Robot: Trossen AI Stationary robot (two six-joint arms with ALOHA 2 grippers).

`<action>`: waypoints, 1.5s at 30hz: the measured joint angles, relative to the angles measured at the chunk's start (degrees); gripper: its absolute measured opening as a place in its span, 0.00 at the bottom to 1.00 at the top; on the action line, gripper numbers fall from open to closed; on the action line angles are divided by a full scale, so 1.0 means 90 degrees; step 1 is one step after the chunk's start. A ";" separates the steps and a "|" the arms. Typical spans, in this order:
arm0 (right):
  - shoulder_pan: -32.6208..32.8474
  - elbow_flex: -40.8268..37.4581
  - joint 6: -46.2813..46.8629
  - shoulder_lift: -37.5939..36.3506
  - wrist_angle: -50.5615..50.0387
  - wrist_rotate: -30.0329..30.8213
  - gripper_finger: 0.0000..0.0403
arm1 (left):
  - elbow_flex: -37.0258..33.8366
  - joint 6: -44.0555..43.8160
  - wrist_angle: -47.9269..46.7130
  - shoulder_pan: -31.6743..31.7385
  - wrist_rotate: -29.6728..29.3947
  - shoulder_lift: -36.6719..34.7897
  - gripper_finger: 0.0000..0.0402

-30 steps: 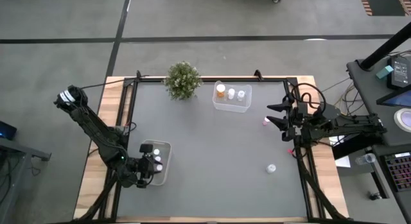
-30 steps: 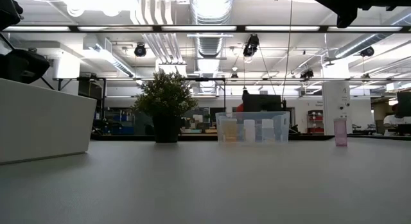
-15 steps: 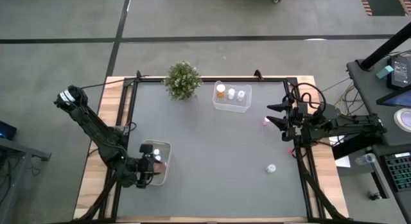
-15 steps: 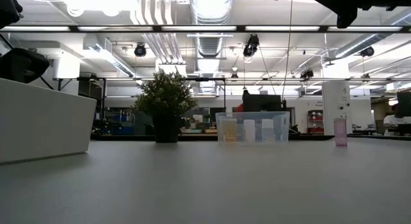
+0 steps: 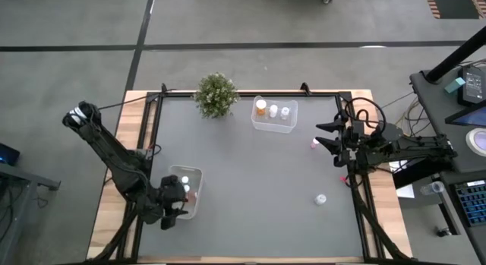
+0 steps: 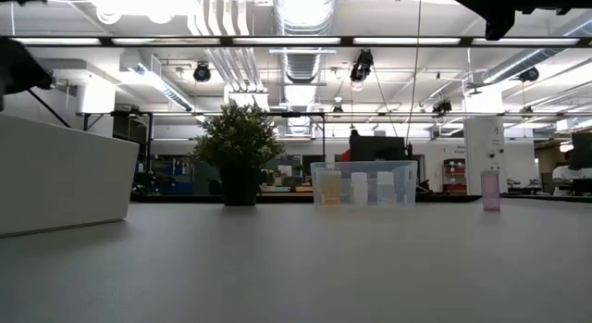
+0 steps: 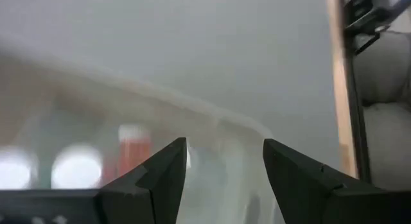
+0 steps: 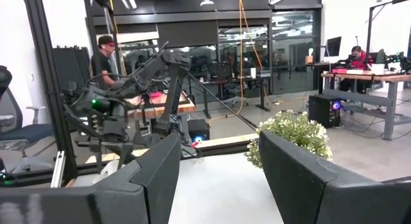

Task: Pick and place medicine bottles into bin by pill shape (circle, oval)
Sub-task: Put the bottom pink tablet bottle into the gray bin

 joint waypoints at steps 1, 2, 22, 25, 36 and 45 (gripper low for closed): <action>0.0000 0.0000 -0.0011 0.0000 -0.0001 0.0001 0.51 | 0.0127 -0.0332 -0.0340 0.0073 0.0240 0.0028 0.48; 0.0000 0.0000 -0.0021 0.0000 -0.0002 0.0002 0.51 | 0.0232 -0.0614 -0.0645 0.0136 0.0421 0.0069 0.48; 0.0000 0.0000 -0.0132 0.0002 -0.0039 0.0329 0.51 | 0.0380 -0.0670 -0.1320 0.1020 0.1347 0.1167 0.48; -0.0002 0.0000 -0.0130 0.0002 -0.0053 0.0329 0.51 | 0.0378 -0.0523 -0.1319 0.1099 0.1447 0.1291 0.48; -0.0002 0.0000 -0.0157 0.0002 -0.0055 0.0329 0.51 | 0.0373 -0.0350 -0.1286 0.1173 0.1550 0.1825 0.48; -0.0002 0.0000 -0.0158 0.0002 -0.0053 0.0329 0.51 | 0.0371 -0.0153 -0.1254 0.1173 0.1601 0.1888 0.29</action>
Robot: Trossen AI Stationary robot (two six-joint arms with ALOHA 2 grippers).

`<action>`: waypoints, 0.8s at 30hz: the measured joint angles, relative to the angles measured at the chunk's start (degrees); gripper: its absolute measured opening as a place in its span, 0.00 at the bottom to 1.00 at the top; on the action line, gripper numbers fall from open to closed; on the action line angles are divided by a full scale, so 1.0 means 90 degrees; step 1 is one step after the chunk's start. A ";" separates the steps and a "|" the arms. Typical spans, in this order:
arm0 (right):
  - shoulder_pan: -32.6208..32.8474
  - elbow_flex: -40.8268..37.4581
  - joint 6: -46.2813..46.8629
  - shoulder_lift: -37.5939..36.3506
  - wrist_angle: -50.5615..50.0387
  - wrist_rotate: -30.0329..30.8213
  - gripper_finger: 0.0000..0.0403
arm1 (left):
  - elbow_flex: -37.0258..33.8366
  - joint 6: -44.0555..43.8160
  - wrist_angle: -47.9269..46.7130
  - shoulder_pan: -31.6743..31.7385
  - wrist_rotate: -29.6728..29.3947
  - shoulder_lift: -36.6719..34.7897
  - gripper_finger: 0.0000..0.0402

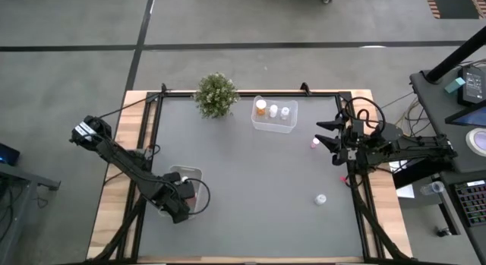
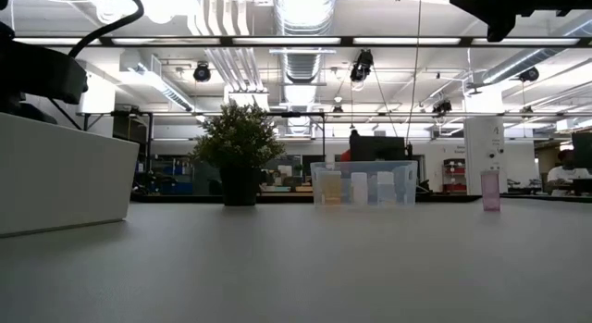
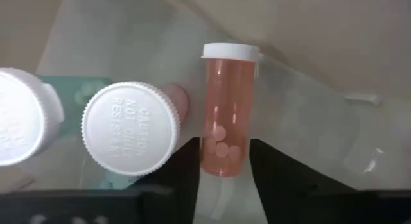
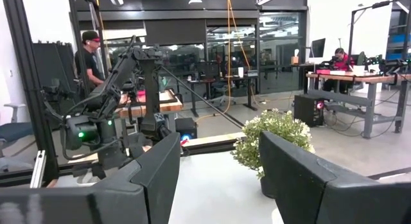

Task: Pick and place medicine bottles into bin by pill shape (circle, oval)
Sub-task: Put the bottom pink tablet bottle into the gray bin, then put the pink tablet bottle into the gray bin

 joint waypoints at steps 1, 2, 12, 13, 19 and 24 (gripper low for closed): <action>0.0002 0.0000 -0.0001 0.0000 0.0000 -0.0001 0.51 | 0.0000 0.0003 0.0000 0.0000 0.0011 0.0000 0.26; 0.0001 0.0000 -0.0001 0.0000 0.0000 0.0000 0.51 | 0.0000 0.0005 0.0000 0.0000 0.0024 0.0000 0.23; 0.0001 0.0000 -0.0024 0.0000 -0.0009 -0.0005 0.51 | 0.0085 0.0118 -0.0016 0.0000 0.0118 -0.0002 0.14; 0.0000 0.0000 -0.0026 0.0000 -0.0010 -0.0006 0.51 | 0.0138 0.0232 -0.0029 0.0000 0.0159 -0.0009 0.14; 0.0000 0.0000 -0.0026 0.0000 -0.0010 -0.0010 0.51 | 0.0494 0.0650 -0.0151 0.0000 0.0232 -0.0282 0.11; 0.0002 0.0001 -0.0050 0.0000 -0.0010 -0.0012 0.51 | 0.0725 0.0614 -0.0739 0.0000 0.0232 -0.0620 0.02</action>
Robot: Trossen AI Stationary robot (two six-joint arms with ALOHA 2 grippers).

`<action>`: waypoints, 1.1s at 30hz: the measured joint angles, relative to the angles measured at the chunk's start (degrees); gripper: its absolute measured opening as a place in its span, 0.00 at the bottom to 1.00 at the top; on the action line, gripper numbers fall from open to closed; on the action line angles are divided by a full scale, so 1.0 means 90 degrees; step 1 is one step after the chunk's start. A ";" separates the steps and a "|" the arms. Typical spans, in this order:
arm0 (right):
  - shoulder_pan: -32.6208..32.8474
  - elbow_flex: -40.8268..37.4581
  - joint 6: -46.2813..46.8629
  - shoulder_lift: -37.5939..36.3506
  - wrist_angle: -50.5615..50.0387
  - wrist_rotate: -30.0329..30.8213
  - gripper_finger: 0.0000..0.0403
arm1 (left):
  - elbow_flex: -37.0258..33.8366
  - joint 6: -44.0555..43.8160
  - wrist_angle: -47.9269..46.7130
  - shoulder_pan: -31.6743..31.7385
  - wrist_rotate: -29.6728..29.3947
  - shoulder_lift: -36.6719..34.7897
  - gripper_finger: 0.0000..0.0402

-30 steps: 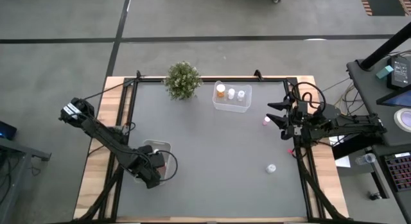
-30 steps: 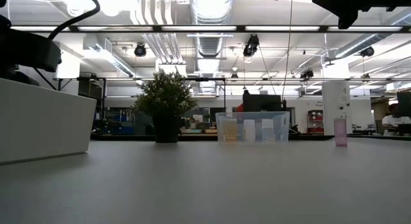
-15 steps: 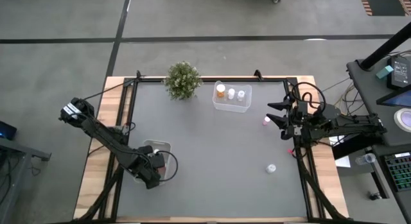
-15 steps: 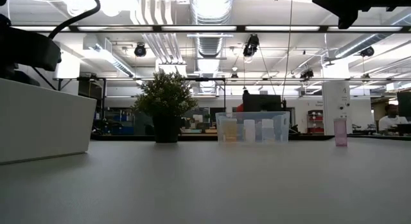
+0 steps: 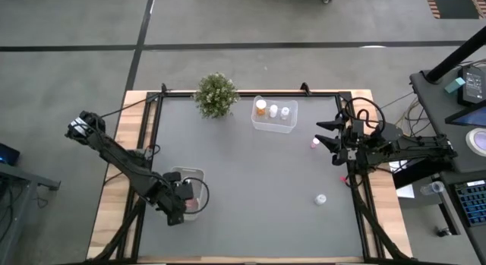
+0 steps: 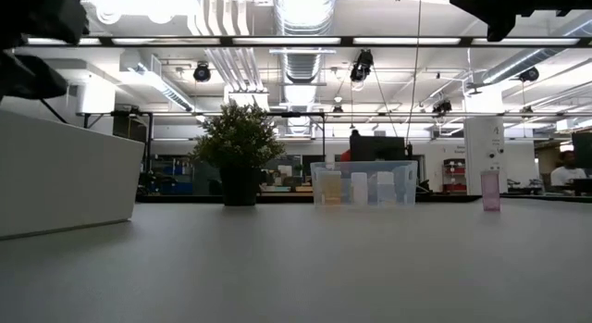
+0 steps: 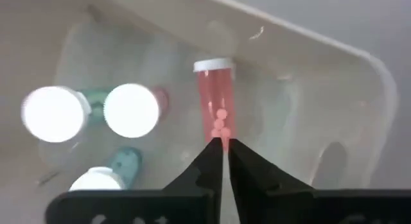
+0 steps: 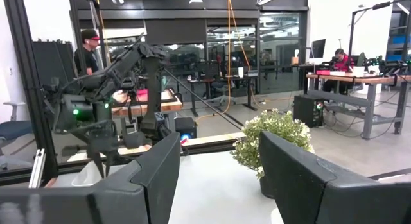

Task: Pick and place medicine bottles into bin by pill shape (circle, oval)
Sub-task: Put the pink tablet bottle into the gray bin

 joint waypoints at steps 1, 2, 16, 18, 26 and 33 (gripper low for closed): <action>-0.0001 0.0001 0.0001 0.0000 -0.0003 0.0000 0.51 | 0.0011 -0.0012 0.0001 0.0000 -0.0034 -0.0072 0.01; 0.0003 0.0001 0.0030 0.0000 -0.0011 -0.0004 0.51 | 0.0011 -0.0062 0.0026 0.0000 -0.0121 -0.0140 0.00; 0.0003 0.0001 0.0221 0.0000 -0.0182 -0.0012 0.51 | -0.0217 -0.0344 0.0825 0.0029 -0.0351 0.0538 0.29; 0.0003 0.0001 0.0247 0.0000 -0.0182 -0.0012 0.51 | -0.0217 -0.0344 0.0827 0.0032 -0.0367 0.0668 0.33; 0.0003 0.0001 0.0265 0.0000 -0.0180 -0.0011 0.51 | -0.0272 -0.0345 0.0781 0.0041 -0.0372 0.1034 0.45; 0.0003 0.0001 0.0287 0.0000 -0.0180 -0.0012 0.51 | -0.0292 -0.0337 0.0832 0.0070 -0.0330 0.1292 0.45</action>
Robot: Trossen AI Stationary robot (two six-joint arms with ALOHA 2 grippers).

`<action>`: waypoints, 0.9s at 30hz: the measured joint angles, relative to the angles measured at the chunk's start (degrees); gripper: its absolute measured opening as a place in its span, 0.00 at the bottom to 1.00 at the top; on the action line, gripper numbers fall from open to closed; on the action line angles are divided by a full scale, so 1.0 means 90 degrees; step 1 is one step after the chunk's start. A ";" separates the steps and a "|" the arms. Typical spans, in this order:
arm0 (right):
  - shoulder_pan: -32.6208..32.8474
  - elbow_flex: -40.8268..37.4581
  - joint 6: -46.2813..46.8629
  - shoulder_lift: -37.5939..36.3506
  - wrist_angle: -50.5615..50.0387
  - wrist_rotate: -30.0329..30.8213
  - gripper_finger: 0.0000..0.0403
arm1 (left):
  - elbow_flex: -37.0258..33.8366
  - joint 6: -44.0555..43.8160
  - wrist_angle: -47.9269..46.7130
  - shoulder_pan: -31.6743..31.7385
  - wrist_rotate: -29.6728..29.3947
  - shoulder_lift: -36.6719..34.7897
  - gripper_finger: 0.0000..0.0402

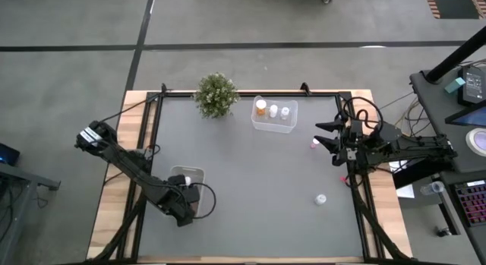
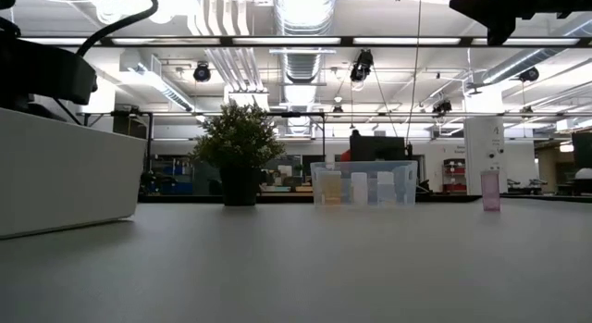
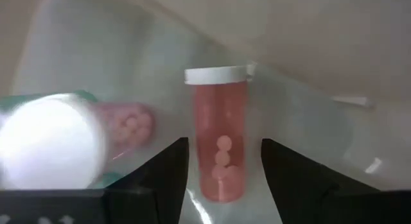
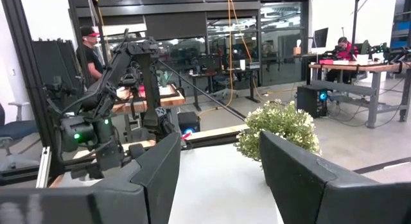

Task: Pick and place medicine bottles into bin by pill shape (circle, oval)
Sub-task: Put the pink tablet bottle into the gray bin

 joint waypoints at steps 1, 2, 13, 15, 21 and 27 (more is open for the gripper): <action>0.0000 0.0000 0.0000 0.0000 0.0000 0.0000 0.51 | 0.0005 0.0000 0.0012 0.0000 0.0010 0.0018 0.45; 0.0000 0.0000 0.0002 0.0000 0.0000 0.0002 0.51 | 0.0005 0.0000 0.0014 0.0002 0.0023 0.0021 0.45; 0.0000 0.0000 0.0000 0.0000 0.0000 0.0002 0.51 | -0.0008 0.0002 -0.0015 0.0007 -0.0044 -0.0040 0.24; 0.0000 0.0000 0.0000 0.0000 0.0001 0.0002 0.51 | -0.0008 0.0005 -0.0026 0.0007 -0.0048 -0.0045 0.18; 0.0000 0.0000 0.0000 0.0000 0.0000 0.0002 0.51 | 0.0036 0.0068 -0.0077 0.0007 -0.0039 -0.0059 0.13; 0.0000 0.0000 -0.0010 0.0000 0.0000 0.0002 0.51 | 0.0207 0.0229 -0.0361 0.0007 -0.0013 -0.0350 0.13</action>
